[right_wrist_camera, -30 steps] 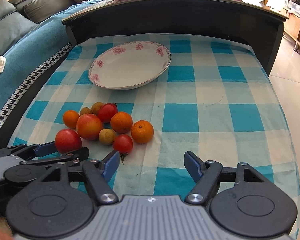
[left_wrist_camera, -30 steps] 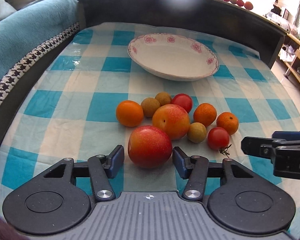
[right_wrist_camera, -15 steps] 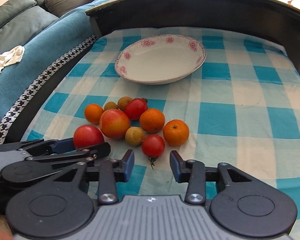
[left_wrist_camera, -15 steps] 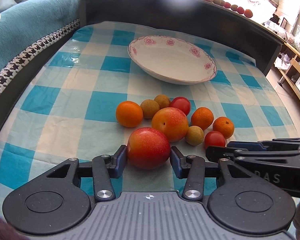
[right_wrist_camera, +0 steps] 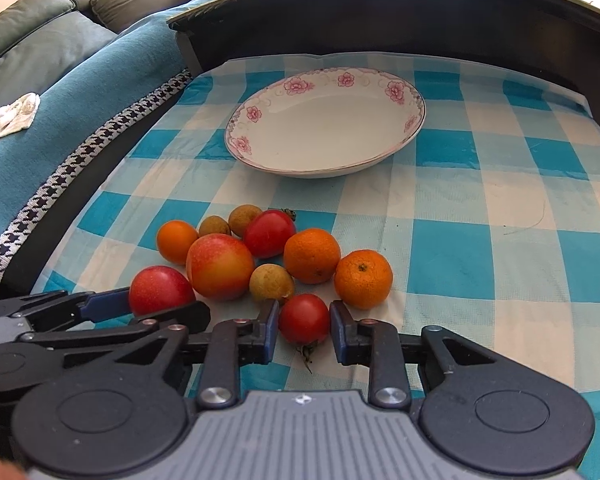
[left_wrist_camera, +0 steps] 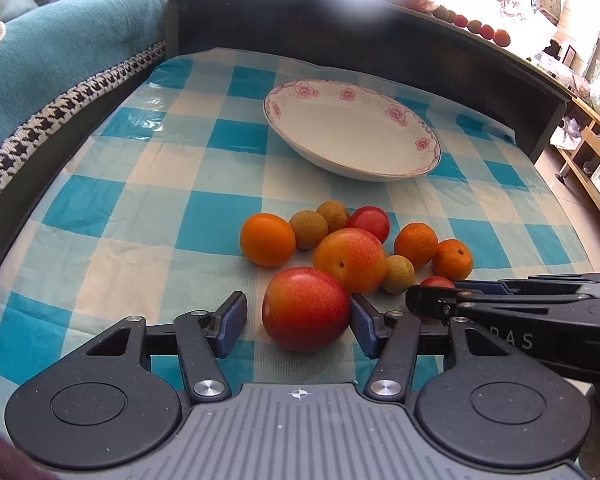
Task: Organize fruits
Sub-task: 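Grasp a large red tomato with the left tool while the right tool grasps a cherry tomato, then carry both tomatoes into the white bowl and open both tools to release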
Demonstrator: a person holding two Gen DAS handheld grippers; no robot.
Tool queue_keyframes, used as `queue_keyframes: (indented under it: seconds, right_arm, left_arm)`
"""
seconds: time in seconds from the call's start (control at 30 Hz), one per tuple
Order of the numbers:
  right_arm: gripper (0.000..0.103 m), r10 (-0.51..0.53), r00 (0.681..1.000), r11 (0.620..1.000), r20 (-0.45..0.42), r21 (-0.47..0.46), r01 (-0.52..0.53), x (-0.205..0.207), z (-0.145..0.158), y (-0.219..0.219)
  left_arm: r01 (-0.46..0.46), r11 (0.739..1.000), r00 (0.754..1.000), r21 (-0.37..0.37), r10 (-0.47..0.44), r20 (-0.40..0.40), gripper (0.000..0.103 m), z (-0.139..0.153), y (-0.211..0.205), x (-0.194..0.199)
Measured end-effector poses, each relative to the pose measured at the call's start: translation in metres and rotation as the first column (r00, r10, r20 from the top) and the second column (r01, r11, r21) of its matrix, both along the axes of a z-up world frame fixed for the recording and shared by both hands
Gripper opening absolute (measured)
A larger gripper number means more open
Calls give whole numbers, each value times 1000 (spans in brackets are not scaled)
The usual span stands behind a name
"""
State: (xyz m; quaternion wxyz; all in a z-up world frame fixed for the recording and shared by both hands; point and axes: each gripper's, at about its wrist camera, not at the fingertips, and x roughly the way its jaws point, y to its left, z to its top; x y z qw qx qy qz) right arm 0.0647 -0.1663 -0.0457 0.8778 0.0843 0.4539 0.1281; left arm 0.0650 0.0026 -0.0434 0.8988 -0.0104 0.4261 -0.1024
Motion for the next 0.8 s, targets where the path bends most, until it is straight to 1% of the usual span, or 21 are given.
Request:
queue_keyframes:
  seconds: [0.07,0.13,0.23,0.47,0.67,0.8]
  right_arm:
    - [28,-3,1000,1000,-4,-9,3,-1,1,0]
    - [28,0,1000,1000,-12,-6,0,-3,2,-1]
    - [28,7,1000,1000,-19,0,-7,-7,3,-1]
    - [28,-1,1000,1000,-20,0,1,-17,11,-6]
    - [28,-9,1000,1000,-23,-5,9,-24,17,-8]
    - [28,-7,1000,1000,-1,-4,7,-28,25,-7]
  left_arm:
    - [6,1000,1000,8,-7,6,61,-1,-2,0]
    - [26,999,1000,24,-26,7,54,-1,-5,-1]
    - [33,999,999,37,-34,8,54,0,-7,-2]
    - [14,1000,1000,-11,-14,-28,54,3,1,-4]
    - [10,1000,999,-29,-11,-46,53,9,5,-12]
    - [18,999,999,-31,-19,-41,53,14,5,-14]
